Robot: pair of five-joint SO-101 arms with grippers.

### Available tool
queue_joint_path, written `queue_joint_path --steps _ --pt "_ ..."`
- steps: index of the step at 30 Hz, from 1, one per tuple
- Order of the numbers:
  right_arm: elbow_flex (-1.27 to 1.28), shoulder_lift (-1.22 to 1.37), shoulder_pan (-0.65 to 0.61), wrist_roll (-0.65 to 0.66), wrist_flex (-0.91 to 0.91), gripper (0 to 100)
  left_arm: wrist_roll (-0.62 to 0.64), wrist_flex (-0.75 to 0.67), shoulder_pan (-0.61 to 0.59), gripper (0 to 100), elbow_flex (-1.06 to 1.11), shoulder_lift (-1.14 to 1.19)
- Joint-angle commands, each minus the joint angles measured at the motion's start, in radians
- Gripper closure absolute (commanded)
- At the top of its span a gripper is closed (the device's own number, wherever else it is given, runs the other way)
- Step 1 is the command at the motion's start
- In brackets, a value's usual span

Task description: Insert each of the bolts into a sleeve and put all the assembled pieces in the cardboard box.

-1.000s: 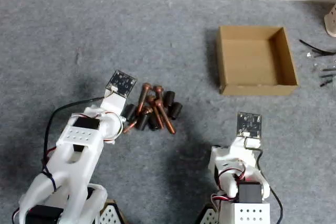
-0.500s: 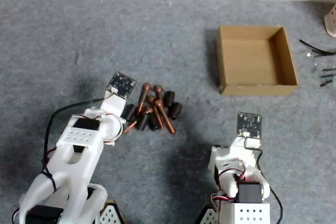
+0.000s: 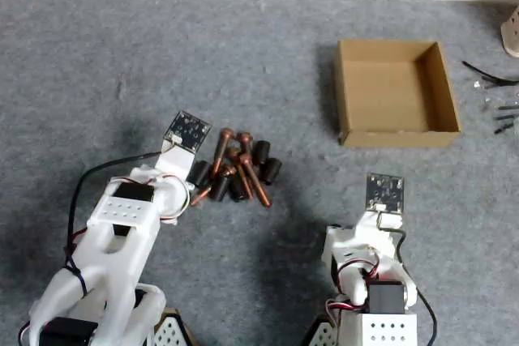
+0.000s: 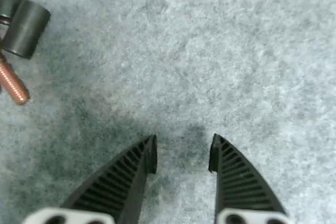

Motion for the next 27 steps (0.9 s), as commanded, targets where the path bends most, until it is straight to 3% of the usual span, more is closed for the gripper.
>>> queue_joint_path --steps 1,27 --pt "0.131 -0.01 0.002 -0.006 0.007 84.4 0.005 -0.015 -0.01 99 -0.004 -0.027" --pt "0.131 -0.01 0.002 -0.006 0.007 84.4 0.049 -0.015 -0.01 99 -0.004 -0.027"
